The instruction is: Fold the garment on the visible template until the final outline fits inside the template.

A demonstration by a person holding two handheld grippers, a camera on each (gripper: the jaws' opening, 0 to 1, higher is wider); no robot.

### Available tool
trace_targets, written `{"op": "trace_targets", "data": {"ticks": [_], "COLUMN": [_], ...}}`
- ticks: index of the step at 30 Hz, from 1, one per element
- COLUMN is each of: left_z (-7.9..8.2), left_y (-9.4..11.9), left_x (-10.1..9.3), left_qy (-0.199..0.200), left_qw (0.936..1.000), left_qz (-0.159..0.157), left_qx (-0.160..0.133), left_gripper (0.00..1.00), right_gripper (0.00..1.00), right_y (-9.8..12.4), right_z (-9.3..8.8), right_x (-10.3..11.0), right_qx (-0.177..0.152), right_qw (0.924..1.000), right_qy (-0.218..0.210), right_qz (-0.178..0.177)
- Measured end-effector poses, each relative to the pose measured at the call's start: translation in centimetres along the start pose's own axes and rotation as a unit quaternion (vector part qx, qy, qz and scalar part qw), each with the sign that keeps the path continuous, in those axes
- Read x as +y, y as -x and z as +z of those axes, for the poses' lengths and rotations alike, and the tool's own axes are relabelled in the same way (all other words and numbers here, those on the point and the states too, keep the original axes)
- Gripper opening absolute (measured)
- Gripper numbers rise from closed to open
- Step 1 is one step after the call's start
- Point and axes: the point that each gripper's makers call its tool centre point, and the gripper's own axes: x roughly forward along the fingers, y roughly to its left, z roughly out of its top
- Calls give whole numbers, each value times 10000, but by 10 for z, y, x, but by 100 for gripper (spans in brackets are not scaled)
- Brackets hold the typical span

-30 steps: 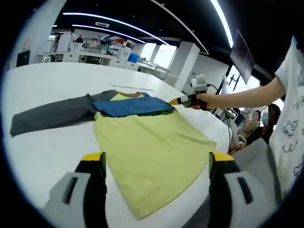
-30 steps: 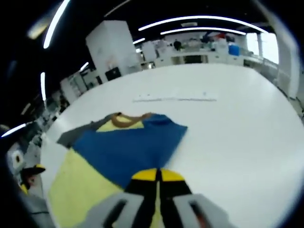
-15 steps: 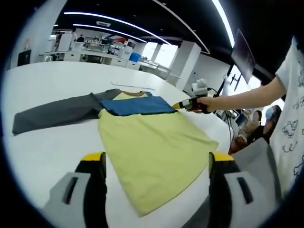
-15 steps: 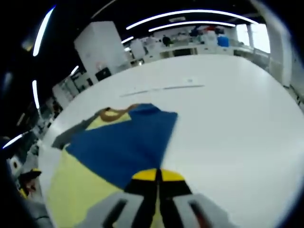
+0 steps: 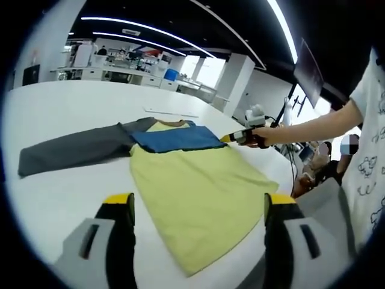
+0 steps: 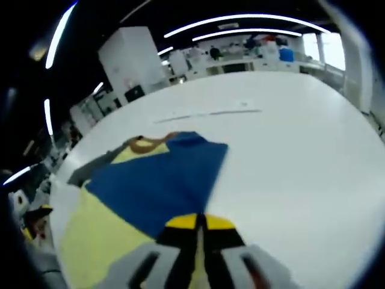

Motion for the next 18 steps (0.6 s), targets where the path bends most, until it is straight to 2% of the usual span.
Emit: {"op": "trace_targets", "data": {"ticks": [2, 3, 6, 9, 12, 14, 18], "left_z": [4, 6, 9, 13, 17, 20, 26], "left_y": [2, 3, 6, 9, 13, 16, 22], "left_x": [6, 9, 18, 32, 46, 57, 78], "left_qy": [34, 36, -19, 75, 182, 186, 207], "left_qw": [10000, 10000, 9999, 9998, 9996, 9994, 9989], "left_qz": [21, 32, 87, 114, 149, 232, 362], "left_qx": [-59, -67, -49, -109, -167, -179, -212], "left_gripper": [86, 86, 88, 89, 90, 91, 92], "right_gripper": [21, 29, 43, 55, 66, 73, 93], "right_y": [4, 7, 13, 25, 36, 43, 54], "right_z": [3, 5, 7, 10, 13, 16, 11], "right_x": [-1, 4, 18, 29, 39, 45, 51], "right_qx": [-112, -180, -233, -369, -533, -660, -658], "right_qw": [9999, 9996, 9969, 9937, 9917, 9892, 9870], "right_qy": [29, 92, 381, 752, 746, 886, 1143], "right_qz": [65, 173, 646, 748, 907, 964, 919]}}
